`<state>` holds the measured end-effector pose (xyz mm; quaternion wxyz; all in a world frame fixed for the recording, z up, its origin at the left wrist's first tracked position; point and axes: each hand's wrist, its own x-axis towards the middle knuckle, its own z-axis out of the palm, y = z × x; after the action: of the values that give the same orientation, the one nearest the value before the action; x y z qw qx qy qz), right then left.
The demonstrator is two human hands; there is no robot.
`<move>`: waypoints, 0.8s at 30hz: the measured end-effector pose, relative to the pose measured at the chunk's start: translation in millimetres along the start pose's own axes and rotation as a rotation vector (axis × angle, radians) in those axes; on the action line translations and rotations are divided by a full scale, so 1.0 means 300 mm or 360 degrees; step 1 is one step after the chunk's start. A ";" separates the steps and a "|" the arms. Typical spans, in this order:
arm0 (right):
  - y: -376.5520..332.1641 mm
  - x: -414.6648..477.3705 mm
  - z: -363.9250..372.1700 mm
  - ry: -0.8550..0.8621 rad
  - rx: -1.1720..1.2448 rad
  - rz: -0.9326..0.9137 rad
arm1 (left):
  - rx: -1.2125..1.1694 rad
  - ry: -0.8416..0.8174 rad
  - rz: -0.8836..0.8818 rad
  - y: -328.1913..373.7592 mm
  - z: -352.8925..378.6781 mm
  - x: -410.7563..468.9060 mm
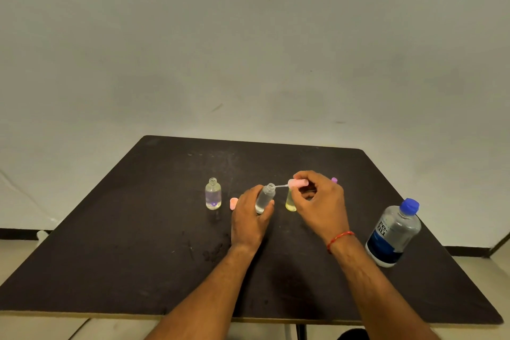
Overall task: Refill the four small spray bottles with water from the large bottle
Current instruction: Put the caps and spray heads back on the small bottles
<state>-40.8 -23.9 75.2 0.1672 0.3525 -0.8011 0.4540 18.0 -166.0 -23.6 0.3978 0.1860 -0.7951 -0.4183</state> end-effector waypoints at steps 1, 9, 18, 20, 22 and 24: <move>-0.006 0.006 0.002 -0.0048 -0.0021 -0.0015 | 0.0010 -0.0019 0.0013 -0.001 0.002 -0.001; -0.007 0.093 0.049 -0.0526 -0.0104 0.0119 | -0.0069 -0.0122 0.0032 0.021 -0.002 -0.007; -0.018 0.102 0.078 -0.0618 0.0063 0.0135 | -0.0162 -0.0129 0.0031 0.008 -0.001 -0.003; -0.016 0.103 0.082 -0.0597 0.0053 0.0146 | -0.0160 -0.0139 0.0036 0.005 -0.001 -0.003; -0.012 0.104 0.088 -0.0564 -0.0011 0.0112 | -0.0170 -0.0141 0.0040 0.004 -0.002 -0.004; -0.011 0.105 0.095 -0.0557 -0.0075 0.0108 | -0.0176 -0.0138 0.0037 0.010 -0.003 -0.005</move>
<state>-58.9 -62.1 80.6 0.0179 0.3948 -0.8398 0.3722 19.6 -163.9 -21.6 0.3775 0.1362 -0.7893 -0.4647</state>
